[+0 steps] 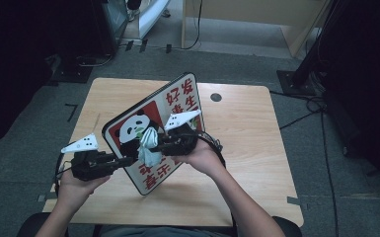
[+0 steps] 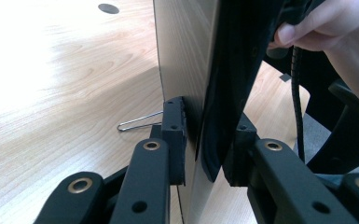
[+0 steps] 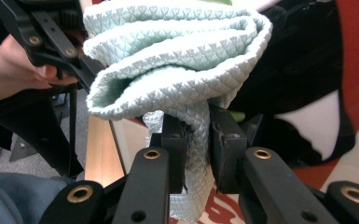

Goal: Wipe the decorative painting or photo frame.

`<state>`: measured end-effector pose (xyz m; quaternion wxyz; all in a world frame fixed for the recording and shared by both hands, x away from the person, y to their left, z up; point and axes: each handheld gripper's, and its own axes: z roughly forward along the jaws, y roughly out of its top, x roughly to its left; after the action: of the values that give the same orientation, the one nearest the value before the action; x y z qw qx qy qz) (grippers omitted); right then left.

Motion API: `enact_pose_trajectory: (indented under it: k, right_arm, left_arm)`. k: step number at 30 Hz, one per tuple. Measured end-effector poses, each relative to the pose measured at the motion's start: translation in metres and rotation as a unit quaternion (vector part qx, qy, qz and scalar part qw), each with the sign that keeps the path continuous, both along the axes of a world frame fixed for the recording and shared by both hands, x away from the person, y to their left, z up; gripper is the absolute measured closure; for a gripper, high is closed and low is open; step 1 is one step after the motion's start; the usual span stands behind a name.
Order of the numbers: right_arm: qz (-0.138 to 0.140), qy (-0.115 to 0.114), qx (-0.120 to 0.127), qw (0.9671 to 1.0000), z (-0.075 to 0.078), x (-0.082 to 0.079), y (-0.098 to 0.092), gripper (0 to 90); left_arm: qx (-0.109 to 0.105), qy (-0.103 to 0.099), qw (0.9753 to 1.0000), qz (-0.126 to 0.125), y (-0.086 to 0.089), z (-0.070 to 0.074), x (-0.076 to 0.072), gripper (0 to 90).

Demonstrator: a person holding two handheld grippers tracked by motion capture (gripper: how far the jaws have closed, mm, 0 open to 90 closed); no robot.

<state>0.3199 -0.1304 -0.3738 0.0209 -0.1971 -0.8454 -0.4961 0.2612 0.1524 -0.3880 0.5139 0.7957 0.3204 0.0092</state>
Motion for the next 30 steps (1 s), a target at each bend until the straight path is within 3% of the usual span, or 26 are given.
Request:
enact_pose_trajectory:
  k: [30]
  right_arm:
    - [-0.025,0.033,-0.027,0.9988,-0.055,-0.015,-0.011,77.2]
  left_arm:
    - [-0.005,-0.001,1.0000,-0.007,0.000,-0.001,0.001,74.2]
